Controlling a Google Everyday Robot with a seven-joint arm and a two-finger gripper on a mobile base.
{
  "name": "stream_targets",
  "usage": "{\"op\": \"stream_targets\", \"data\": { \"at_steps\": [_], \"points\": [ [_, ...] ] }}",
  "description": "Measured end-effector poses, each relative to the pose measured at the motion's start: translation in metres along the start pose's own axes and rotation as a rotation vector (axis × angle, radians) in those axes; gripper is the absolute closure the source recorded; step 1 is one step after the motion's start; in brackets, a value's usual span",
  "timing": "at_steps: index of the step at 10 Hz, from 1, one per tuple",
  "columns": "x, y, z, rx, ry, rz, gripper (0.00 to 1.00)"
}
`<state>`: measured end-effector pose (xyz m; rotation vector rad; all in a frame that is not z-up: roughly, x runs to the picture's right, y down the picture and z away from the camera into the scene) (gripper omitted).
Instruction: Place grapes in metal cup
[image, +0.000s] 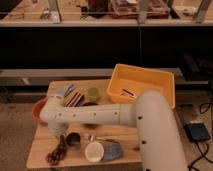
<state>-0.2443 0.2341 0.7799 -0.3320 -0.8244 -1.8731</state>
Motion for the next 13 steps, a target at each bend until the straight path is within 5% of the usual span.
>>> {"op": "stream_targets", "data": {
  "at_steps": [4,9,13],
  "points": [
    [0.014,0.008,-0.098,0.029,0.095,0.088,1.00],
    [0.010,0.046,-0.224,0.094,0.278,0.210,1.00],
    [-0.006,0.074,-0.256,0.128,0.370,0.292,1.00]
  ]
}}
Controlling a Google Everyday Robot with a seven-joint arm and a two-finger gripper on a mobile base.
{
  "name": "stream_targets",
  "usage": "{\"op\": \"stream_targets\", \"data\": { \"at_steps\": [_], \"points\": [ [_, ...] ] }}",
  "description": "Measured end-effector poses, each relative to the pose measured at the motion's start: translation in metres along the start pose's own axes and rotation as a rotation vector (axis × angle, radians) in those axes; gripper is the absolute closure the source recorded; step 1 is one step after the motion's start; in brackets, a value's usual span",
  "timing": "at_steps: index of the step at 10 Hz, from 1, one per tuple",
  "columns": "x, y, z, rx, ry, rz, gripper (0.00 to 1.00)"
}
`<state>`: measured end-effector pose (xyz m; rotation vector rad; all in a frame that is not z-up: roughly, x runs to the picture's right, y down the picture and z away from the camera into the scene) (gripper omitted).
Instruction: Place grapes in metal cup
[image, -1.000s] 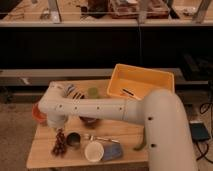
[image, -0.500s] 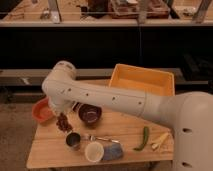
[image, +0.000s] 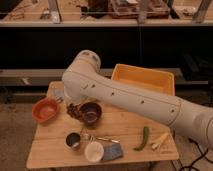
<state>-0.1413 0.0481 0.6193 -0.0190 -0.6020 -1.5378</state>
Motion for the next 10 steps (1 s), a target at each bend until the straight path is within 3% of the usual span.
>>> {"op": "stream_targets", "data": {
  "at_steps": [3,10],
  "points": [
    [-0.005,0.002,-0.005,0.012,0.021,0.022,1.00],
    [-0.030,-0.003,-0.003,0.027,0.015,0.025,1.00]
  ]
}}
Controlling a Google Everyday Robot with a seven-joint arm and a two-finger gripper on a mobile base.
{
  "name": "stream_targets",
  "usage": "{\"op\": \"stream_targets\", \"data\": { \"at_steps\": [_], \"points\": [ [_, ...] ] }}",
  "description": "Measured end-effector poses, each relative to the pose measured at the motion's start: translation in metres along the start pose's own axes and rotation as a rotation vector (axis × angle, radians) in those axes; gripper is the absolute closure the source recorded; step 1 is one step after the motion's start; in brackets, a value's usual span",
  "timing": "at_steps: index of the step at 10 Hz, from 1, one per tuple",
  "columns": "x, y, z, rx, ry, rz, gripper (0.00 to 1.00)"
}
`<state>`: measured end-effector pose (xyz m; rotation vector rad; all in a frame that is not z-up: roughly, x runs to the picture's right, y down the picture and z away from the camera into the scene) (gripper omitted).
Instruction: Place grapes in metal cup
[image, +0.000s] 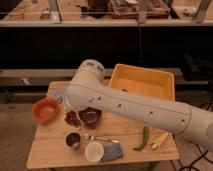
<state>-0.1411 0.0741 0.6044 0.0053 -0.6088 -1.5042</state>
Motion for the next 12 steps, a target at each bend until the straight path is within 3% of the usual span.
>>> {"op": "stream_targets", "data": {
  "at_steps": [7,12],
  "points": [
    [-0.025,-0.014,0.001,0.033,-0.019,-0.011,1.00],
    [-0.045,-0.025,0.025,0.056,-0.066,-0.010,1.00]
  ]
}}
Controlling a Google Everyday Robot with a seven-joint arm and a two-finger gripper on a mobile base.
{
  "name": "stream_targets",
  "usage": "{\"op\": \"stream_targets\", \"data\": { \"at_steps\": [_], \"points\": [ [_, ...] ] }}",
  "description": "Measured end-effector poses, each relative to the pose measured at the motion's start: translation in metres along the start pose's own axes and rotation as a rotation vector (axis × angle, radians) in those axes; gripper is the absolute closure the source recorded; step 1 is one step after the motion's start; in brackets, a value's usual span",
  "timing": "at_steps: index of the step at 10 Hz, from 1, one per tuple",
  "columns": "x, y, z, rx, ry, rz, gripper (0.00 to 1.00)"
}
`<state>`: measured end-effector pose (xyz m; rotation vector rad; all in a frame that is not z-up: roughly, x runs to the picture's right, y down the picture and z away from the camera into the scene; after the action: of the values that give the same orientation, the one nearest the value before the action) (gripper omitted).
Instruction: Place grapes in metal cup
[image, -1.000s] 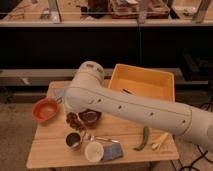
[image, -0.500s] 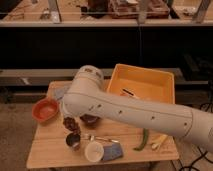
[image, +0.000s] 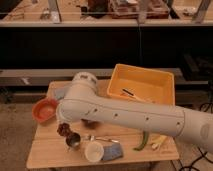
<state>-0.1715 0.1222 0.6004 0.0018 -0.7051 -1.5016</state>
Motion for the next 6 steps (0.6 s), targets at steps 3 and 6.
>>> {"op": "stream_targets", "data": {
  "at_steps": [3,6],
  "points": [
    [-0.007,0.002,0.016,0.005,-0.031,0.011,1.00],
    [-0.012,0.004,0.030,0.001,-0.059,0.015,1.00]
  ]
}}
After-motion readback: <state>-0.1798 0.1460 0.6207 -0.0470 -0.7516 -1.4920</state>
